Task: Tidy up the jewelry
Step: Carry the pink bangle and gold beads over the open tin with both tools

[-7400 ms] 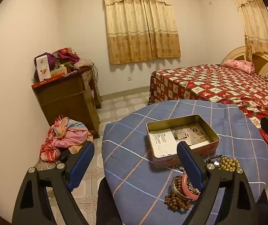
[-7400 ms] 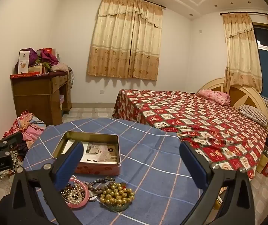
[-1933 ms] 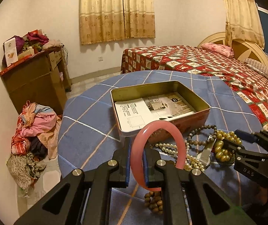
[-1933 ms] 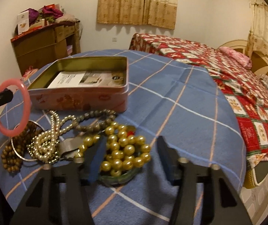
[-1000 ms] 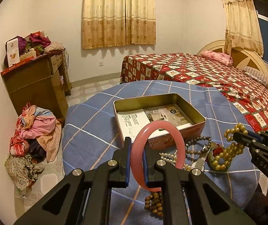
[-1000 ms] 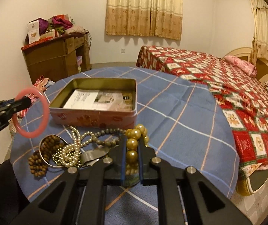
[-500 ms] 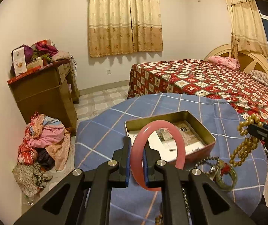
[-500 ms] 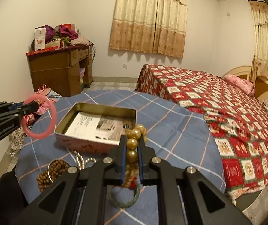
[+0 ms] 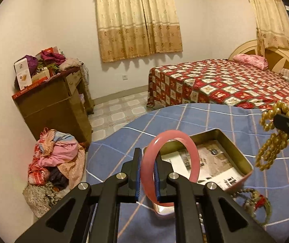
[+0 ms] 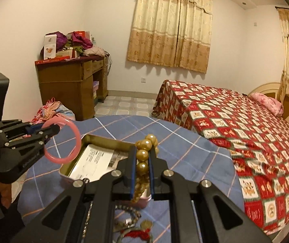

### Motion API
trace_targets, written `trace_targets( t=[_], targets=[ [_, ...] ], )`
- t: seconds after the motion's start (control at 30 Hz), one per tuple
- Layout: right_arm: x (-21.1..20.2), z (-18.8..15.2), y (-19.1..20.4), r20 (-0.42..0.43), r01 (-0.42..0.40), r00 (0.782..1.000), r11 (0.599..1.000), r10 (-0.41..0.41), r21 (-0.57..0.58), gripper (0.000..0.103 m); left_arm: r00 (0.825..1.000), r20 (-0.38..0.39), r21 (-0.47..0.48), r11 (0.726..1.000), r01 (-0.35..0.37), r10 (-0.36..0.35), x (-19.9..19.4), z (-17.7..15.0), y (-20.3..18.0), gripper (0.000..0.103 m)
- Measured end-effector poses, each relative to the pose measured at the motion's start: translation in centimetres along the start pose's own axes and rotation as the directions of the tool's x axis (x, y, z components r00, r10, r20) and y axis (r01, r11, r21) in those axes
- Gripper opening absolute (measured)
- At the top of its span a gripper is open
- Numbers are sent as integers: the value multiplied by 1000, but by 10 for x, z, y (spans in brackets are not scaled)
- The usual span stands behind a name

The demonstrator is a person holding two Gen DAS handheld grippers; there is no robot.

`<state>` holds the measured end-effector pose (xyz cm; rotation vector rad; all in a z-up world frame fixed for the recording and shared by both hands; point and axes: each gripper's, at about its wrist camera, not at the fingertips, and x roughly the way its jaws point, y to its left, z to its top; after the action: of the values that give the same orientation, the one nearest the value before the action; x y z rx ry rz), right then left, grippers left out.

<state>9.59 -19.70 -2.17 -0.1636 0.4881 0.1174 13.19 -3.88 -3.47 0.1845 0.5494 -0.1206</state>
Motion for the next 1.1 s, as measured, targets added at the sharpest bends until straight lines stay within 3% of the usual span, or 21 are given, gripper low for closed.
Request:
trace_targets(
  t=[0.47,1.1],
  targets=[
    [46,9,5,-33,4,999,1000,-4,15,12,997,-54,21,999,-47,48,44,5,-3,10],
    [97,-7,17,-156,2,988,1000,-3,-5,13,992,-116,73,996,-47,55,80,-1,-16,10]
  ],
)
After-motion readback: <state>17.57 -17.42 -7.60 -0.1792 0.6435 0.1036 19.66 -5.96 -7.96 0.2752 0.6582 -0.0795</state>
